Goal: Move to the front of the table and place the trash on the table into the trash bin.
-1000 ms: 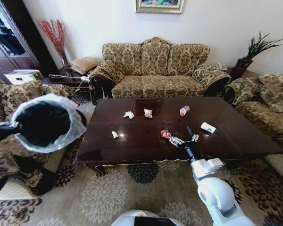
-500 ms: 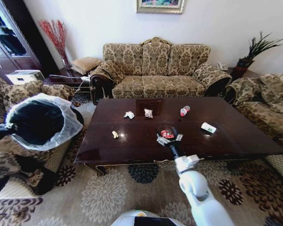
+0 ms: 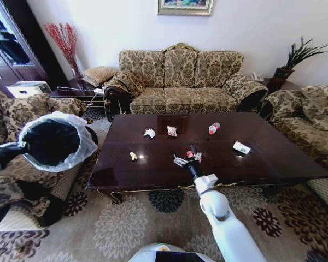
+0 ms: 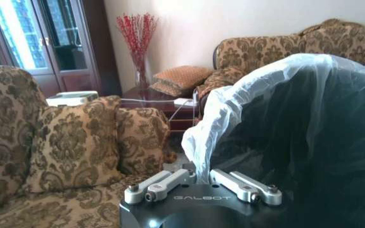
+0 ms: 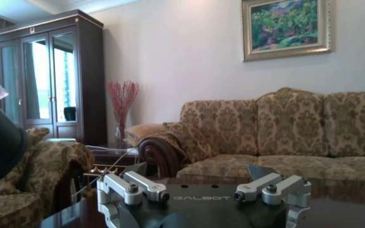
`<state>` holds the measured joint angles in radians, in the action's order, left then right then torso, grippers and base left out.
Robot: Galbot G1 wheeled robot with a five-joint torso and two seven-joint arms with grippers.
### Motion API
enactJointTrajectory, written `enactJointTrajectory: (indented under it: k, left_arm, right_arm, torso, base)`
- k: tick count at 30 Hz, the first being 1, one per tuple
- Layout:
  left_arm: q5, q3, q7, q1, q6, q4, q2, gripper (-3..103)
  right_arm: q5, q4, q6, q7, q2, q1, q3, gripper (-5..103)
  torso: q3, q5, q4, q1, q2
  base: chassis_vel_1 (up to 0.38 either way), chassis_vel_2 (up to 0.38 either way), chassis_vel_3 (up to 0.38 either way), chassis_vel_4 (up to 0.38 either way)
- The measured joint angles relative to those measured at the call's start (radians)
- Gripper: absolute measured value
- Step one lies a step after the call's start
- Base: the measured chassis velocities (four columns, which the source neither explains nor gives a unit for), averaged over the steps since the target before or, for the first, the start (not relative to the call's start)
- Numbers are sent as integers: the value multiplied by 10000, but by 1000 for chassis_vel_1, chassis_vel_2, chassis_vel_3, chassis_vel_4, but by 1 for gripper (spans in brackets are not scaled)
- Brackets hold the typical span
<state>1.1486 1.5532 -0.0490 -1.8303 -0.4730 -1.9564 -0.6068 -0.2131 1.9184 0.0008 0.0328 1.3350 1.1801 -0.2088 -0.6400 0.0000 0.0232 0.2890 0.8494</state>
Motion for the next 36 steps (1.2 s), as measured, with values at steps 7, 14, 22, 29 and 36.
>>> enactJointTrajectory:
  k: [7,14,22,29,36]
  left_arm:
    - [377,27,35,-18,-32,-180,200,0]
    - [496,49,99,-41,-119,-744,112,0]
    - [627,289,166,-249,-324,-1340,39,0]
    - [665,228,201,-301,-383,-1612,-162,0]
    - [647,162,139,-307,-404,-1684,-177,0]
  right_arm:
    - [13,-857,3,-236,235,-736,773,100]
    - [-444,-1936,-210,-681,475,-1460,1656,100]
    - [-644,-3839,-1429,-1584,1416,-2959,2672,100]
    - [-885,-5665,-1459,-1356,1694,-4120,2906,100]
    - [-853,-7311,-1056,-1109,2460,-4993,3054,100]
  torso:
    - [0,1,3,0,0]
    - [1,-11,3,0,0]
    - [1,9,0,-1,0]
    - [0,1,-2,4,-1]
    - [1,-4,8,-3,0]
  base:
    - [135,119,-127,-140]
    - [204,203,-198,-185]
    - [31,28,-26,-29]
    - [-44,-26,14,-10]
    - [0,0,0,0]
